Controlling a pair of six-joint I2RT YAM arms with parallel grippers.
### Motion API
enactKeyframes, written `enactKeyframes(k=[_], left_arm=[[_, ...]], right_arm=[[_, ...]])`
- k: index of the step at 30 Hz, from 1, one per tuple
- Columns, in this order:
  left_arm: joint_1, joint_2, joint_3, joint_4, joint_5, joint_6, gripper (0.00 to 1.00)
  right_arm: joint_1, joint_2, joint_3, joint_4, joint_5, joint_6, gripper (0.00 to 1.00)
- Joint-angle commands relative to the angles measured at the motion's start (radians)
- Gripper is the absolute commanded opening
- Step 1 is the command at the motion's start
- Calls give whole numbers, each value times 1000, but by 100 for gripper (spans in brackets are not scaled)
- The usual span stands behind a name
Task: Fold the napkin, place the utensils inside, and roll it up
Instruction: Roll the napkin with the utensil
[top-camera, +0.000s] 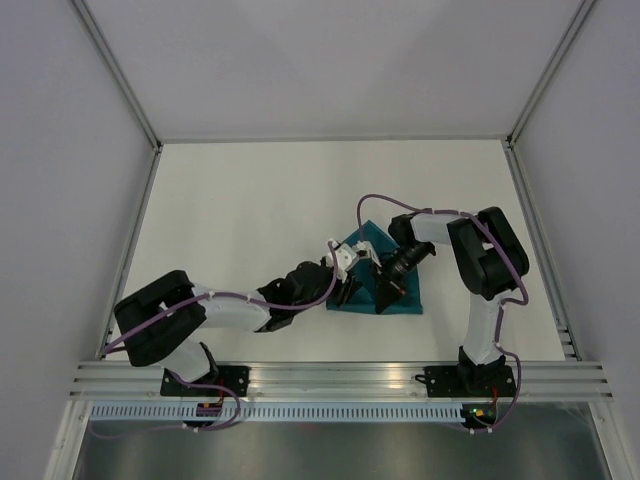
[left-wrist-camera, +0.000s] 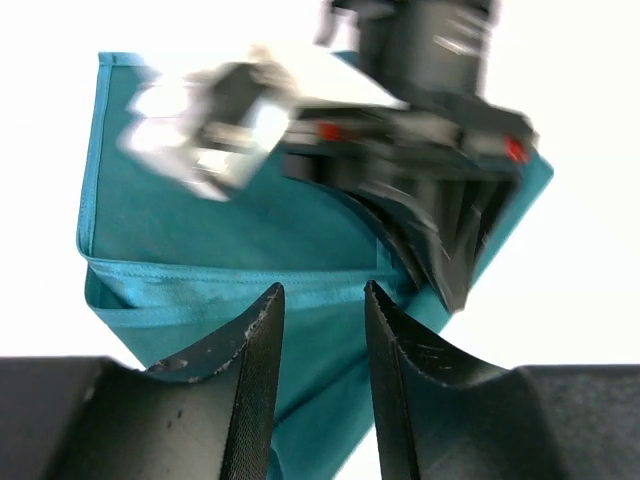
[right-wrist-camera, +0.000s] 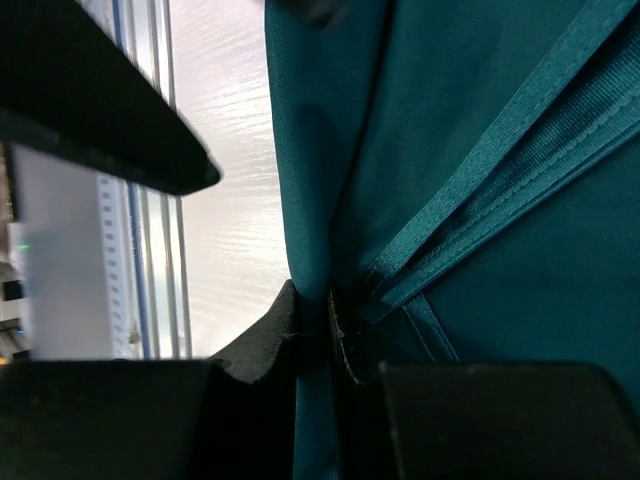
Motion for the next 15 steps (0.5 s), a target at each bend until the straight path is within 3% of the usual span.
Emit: enactKeyframes(k=[1,9,15], left_arm=[[-93,-12,-24,75,-123,229,43],[-252,80,-62,194,-171,528,48],[-300,149,-42,211,-111,598,54]], right_arm=[[-8,78,10,-21,112,-82,8],[-26,116,38,-51,95,-85,8],[-42,127,49,-64,86,-90,8]])
